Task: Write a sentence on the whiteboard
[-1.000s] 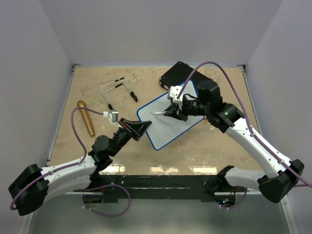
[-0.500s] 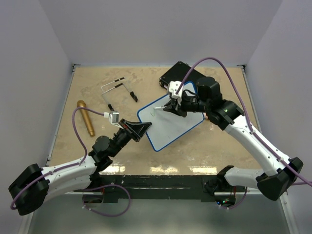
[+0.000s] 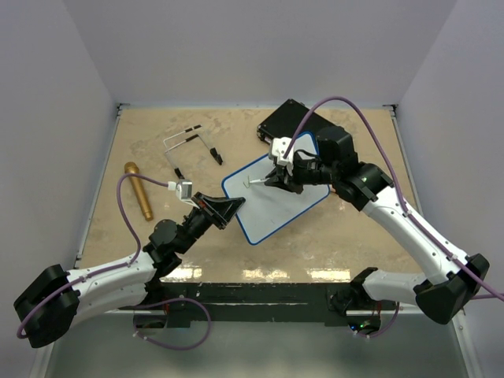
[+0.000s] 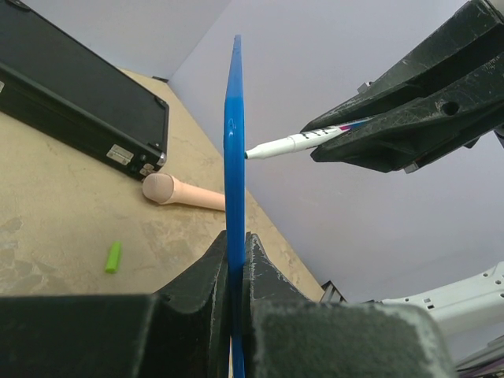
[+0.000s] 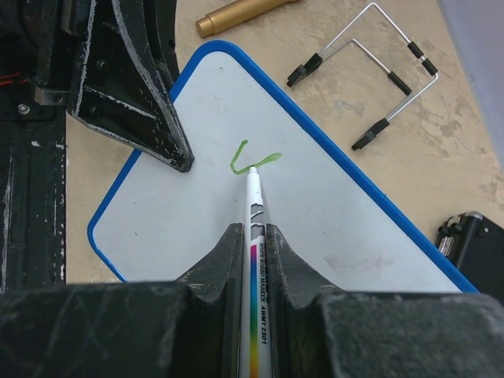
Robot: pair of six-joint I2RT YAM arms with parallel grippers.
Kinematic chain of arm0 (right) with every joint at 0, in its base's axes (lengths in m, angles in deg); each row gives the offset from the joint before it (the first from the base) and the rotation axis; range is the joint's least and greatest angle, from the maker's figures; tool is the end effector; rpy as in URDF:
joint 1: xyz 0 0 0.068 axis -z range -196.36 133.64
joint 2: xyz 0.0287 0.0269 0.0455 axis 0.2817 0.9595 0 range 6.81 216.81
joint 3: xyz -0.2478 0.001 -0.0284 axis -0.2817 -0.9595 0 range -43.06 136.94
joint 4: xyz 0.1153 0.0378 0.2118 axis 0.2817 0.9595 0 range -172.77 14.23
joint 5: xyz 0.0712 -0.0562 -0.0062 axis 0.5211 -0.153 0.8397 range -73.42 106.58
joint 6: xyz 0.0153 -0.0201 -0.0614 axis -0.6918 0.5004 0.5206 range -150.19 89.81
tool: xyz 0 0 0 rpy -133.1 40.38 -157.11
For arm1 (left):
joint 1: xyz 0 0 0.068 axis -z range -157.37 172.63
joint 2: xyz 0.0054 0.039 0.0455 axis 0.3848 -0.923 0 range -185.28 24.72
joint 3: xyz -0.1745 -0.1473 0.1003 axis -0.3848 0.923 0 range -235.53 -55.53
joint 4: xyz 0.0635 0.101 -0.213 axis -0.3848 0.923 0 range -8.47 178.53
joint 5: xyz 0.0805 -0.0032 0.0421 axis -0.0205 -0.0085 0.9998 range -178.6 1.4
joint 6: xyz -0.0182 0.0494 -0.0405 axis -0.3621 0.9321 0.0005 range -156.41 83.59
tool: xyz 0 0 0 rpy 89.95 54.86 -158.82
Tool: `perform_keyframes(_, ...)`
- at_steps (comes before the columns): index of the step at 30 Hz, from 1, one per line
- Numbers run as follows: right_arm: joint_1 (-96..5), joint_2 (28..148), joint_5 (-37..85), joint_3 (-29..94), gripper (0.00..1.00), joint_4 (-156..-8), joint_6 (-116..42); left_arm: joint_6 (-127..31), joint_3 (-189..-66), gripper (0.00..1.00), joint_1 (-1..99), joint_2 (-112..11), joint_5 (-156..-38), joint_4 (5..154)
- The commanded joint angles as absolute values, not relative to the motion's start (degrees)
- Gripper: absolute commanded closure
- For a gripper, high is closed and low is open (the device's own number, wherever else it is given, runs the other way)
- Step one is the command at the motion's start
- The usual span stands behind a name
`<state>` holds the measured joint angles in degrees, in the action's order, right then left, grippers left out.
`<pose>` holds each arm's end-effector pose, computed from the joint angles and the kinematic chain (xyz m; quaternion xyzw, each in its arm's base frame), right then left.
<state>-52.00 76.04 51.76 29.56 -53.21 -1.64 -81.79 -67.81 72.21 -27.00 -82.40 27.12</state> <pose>0.1956 0.1775 0.3594 -0.5653 0.6006 0.2872 0.4872 0.1382 -0.1536 0.2368 -0.0206 0.6092 -0.5615 0.5596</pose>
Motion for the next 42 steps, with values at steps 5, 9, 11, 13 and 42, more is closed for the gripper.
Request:
perform_keyframes(5, -52.0, 75.0, 53.8, 29.1, 1.00, -52.0, 0.0, -82.3, -68.9, 1.00, 72.6, -25.1, -82.7, 15.3)
perform_keyframes(9, -52.0, 75.6, 54.3, 29.4, 1.00, -51.7, 0.1, -82.4, -68.9, 1.00, 72.6, -25.4, -82.7, 15.1)
perform_keyframes(11, -52.0, 75.6, 53.7, 29.3, 1.00, -51.6, 0.2, -82.3, -69.0, 1.00, 72.6, -25.3, -82.7, 15.1)
perform_keyframes(13, -52.0, 75.6, 53.2, 28.9, 1.00, -51.3, 0.5, -82.2, -69.0, 1.00, 72.6, -24.9, -82.7, 15.3)
perform_keyframes(42, -52.0, 75.7, 58.7, 30.4, 1.00, -44.2, 5.7, -81.1, -68.6, 1.00, 72.5, -23.1, -81.8, 17.5)
